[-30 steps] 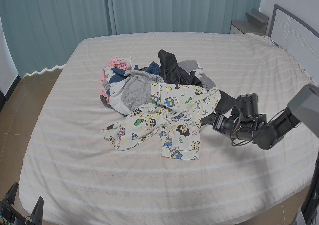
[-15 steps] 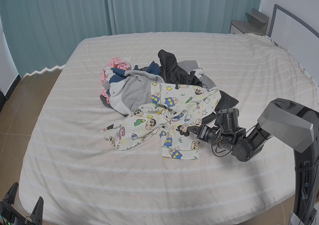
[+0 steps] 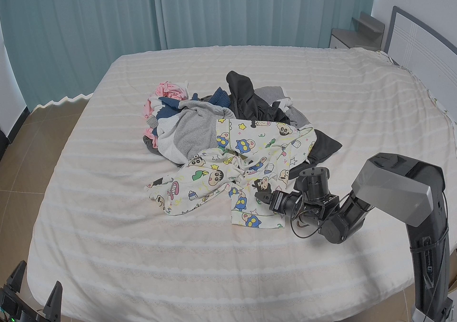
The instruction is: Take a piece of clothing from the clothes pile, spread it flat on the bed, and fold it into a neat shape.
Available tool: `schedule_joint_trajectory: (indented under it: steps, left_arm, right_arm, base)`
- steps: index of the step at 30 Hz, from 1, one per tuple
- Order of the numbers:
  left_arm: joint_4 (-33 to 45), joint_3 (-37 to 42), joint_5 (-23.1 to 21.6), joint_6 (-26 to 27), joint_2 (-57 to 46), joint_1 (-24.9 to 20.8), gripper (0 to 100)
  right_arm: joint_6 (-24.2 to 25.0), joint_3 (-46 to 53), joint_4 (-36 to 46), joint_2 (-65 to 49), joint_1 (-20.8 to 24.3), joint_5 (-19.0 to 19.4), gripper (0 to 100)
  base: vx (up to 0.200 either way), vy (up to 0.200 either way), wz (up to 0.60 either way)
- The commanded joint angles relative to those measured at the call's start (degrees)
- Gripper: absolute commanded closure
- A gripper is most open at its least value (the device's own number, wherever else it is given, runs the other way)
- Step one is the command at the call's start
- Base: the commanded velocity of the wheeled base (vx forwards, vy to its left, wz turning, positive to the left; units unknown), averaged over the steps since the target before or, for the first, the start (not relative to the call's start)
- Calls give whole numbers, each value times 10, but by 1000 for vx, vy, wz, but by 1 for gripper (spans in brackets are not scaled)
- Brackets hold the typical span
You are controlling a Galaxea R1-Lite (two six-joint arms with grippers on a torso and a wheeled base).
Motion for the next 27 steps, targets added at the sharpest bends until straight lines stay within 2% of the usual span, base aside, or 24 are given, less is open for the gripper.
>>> schedule_joint_trajectory:
  steps: [1,7,8,12,19,22,27]
  left_arm:
    - [0,8,-1,0,-10,0,0]
    - [0,8,0,0,-10,0,0]
    - [0,8,0,0,-10,0,0]
    - [0,8,0,0,-10,0,0]
    - [0,8,-1,0,-10,0,0]
    - [0,8,0,0,-10,0,0]
    - [0,8,-1,2,-10,0,0]
  right_arm:
    - [-3,-11,-3,14,7,0,0]
    - [-14,-23,-3,28,13,0,0]
    - [-14,-23,-3,28,13,0,100]
    - [-39,-23,-22,39,15,-21,100]
    - [-40,16,-43,9,15,-26,100]
    - [-38,53,-62,-21,16,-21,100]
    - [-38,181,-106,-135,38,27,100]
  base:
    - [0,0,0]
    - [0,0,0]
    - [0,0,0]
    - [0,0,0]
    - [0,0,0]
    - [0,0,0]
    - [0,0,0]
